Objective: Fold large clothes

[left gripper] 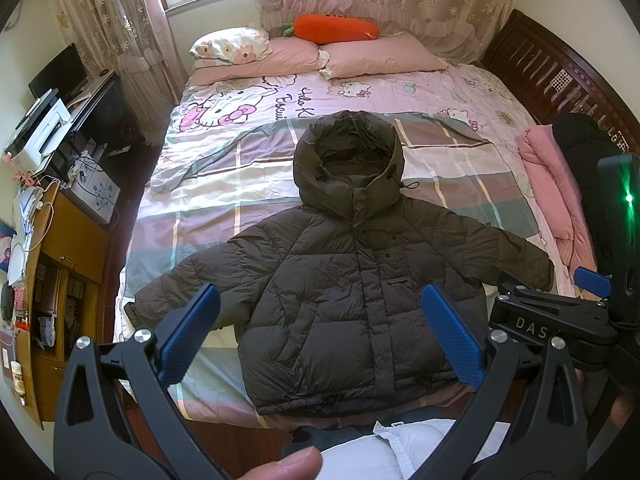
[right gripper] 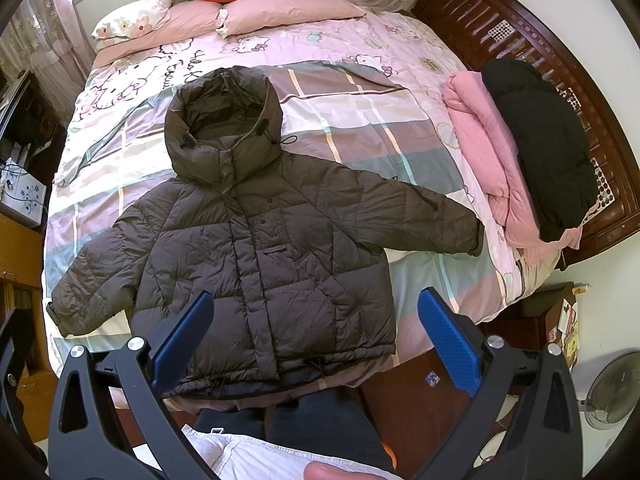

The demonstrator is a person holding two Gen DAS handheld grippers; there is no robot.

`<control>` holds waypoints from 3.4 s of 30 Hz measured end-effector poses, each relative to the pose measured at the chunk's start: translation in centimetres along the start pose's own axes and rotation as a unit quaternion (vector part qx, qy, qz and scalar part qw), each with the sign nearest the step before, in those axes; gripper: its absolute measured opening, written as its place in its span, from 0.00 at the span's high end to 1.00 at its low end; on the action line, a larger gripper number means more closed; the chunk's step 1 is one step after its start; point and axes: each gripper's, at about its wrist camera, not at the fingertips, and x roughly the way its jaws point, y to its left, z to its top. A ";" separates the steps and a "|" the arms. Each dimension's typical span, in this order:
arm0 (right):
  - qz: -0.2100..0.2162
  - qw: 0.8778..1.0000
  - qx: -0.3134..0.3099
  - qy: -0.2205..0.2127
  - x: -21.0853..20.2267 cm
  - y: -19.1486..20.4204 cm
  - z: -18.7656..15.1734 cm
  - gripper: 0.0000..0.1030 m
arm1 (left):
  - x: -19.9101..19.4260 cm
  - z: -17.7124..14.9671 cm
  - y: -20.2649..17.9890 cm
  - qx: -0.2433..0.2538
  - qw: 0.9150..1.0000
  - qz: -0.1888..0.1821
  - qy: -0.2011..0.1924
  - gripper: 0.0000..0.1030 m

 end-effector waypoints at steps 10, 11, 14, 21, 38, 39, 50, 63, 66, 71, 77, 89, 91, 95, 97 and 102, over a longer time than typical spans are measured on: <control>0.000 1.000 0.000 0.000 0.1 0.0 0.0 0.01 | 0.0 0.0 0.0 0.000 1.000 0.000 0.001 0.02; 0.000 1.000 0.001 0.001 0.1 0.0 0.0 0.01 | 0.0 0.0 0.0 0.000 1.000 0.000 0.001 0.02; 0.000 1.000 0.000 0.000 0.1 0.0 0.0 0.01 | 0.0 0.0 0.0 0.000 1.000 0.000 0.001 0.02; 0.001 1.000 0.001 0.001 0.1 0.0 0.0 0.01 | -0.1 0.0 0.3 -0.001 1.000 0.001 0.003 0.02; 0.002 1.000 0.001 0.001 0.2 0.1 0.0 0.01 | -0.1 -0.3 0.3 -0.001 1.000 0.000 0.004 0.02; 0.001 1.000 0.001 0.001 0.2 0.1 0.0 0.01 | -0.3 -0.5 0.4 -0.002 1.000 0.000 0.004 0.02; 0.002 1.000 0.002 0.002 0.3 0.1 0.1 0.01 | 0.9 -2.5 2.0 -0.007 1.000 0.003 0.004 0.02; 0.010 1.000 0.000 -0.012 0.9 0.2 -0.3 0.01 | 1.1 -2.4 1.2 -0.015 1.000 -0.027 -0.003 0.02; 0.034 0.998 0.021 -0.050 1.1 -2.1 -0.1 0.01 | 3.1 -2.5 1.3 -0.025 0.999 -0.031 0.021 0.02; 0.111 0.980 0.165 0.016 5.7 -10.9 -1.6 0.01 | 6.8 -3.6 0.0 -0.016 0.996 -0.071 0.054 0.02; 0.150 0.902 0.396 0.083 16.1 -26.3 -7.8 0.03 | 15.5 -4.8 -7.6 0.057 0.989 -0.052 0.125 0.45; 0.225 0.794 0.557 0.092 45.1 -44.1 -6.7 0.25 | 37.4 -10.8 -23.1 -0.005 0.965 -0.021 0.260 0.58; 0.268 0.766 0.575 0.101 49.0 -44.4 -6.6 0.27 | 39.3 -12.0 -25.4 0.010 0.962 -0.028 0.272 0.70; 0.292 0.742 0.593 0.115 52.8 -44.9 -6.5 0.96 | 40.8 -13.4 -26.8 0.015 0.956 -0.026 0.291 0.73; 0.276 0.767 0.575 0.072 50.4 -45.7 -4.6 0.98 | 41.1 -13.5 -26.4 0.010 0.957 -0.021 0.289 0.73; 0.285 0.885 0.365 -0.053 37.7 -40.0 4.8 0.98 | 41.1 -12.8 -23.0 -0.018 0.961 0.002 0.278 0.65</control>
